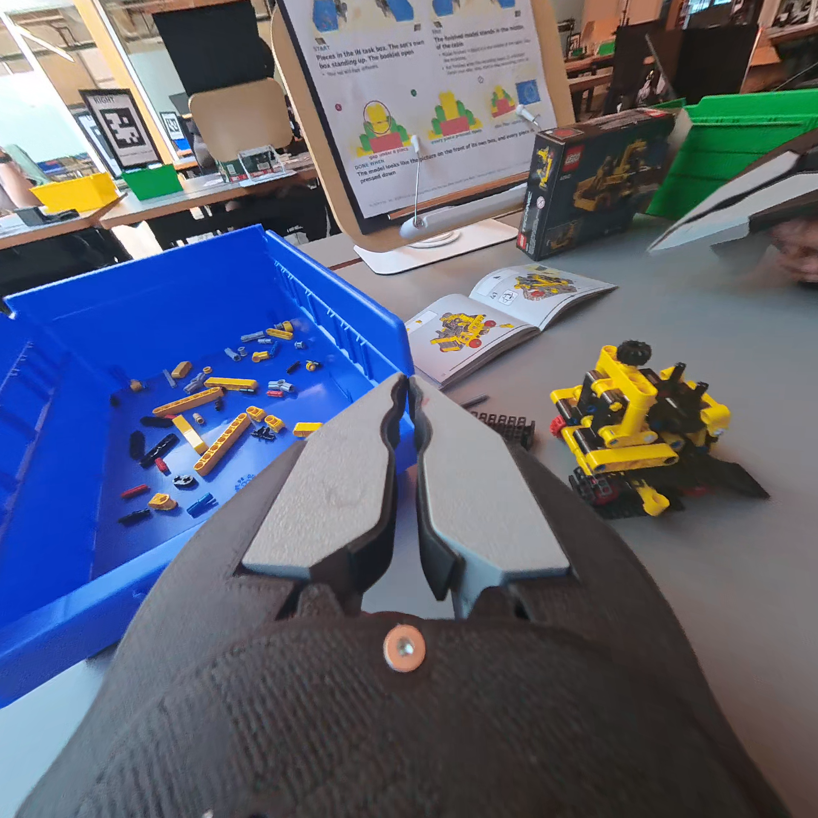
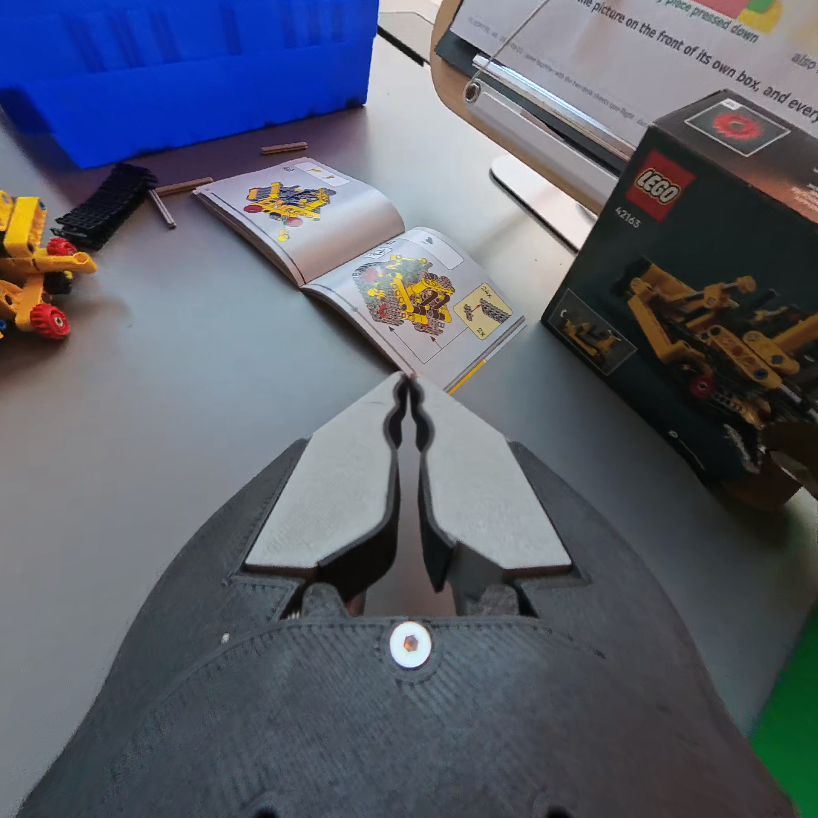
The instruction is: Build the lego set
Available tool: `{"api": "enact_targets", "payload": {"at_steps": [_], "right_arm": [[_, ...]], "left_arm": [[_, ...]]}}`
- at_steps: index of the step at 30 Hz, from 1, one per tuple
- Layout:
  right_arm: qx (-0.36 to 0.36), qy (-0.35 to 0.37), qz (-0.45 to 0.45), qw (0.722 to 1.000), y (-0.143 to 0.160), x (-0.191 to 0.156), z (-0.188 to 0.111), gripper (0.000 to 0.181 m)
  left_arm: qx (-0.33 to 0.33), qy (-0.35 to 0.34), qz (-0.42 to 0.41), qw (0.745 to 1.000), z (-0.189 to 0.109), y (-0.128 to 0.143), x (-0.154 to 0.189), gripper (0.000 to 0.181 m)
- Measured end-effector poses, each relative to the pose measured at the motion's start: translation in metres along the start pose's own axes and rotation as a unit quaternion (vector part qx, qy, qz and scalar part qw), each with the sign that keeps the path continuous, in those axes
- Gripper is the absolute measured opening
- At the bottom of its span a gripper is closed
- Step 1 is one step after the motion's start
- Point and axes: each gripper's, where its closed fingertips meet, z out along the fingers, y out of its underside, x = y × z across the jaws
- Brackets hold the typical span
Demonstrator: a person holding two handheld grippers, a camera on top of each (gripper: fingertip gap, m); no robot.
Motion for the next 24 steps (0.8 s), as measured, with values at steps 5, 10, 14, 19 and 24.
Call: {"api": "enact_targets", "payload": {"at_steps": [5, 10, 14, 19, 24], "right_arm": [[0.008, 0.007, -0.027, 1.000, -0.002, -0.003, -0.003, 0.000], [0.003, 0.010, -0.036, 0.999, 0.000, -0.002, -0.001, 0.000], [0.003, -0.001, -0.034, 0.999, -0.001, -0.004, 0.000, 0.000], [0.055, -0.067, 0.011, 0.996, -0.011, -0.017, -0.018, 0.000], [0.100, -0.094, 0.000, 0.991, -0.021, -0.030, -0.032, 0.000]], "left_arm": [[-0.029, 0.043, -0.012, 0.999, 0.008, 0.007, 0.007, 0.000], [-0.009, 0.065, -0.029, 0.997, 0.004, 0.002, 0.009, 0.000], [-0.006, 0.069, -0.031, 0.997, 0.003, 0.001, 0.009, 0.000], [-0.012, 0.091, 0.016, 0.996, 0.003, 0.003, 0.025, 0.000], [-0.013, 0.133, 0.019, 0.991, 0.000, 0.003, 0.040, 0.000]]}}
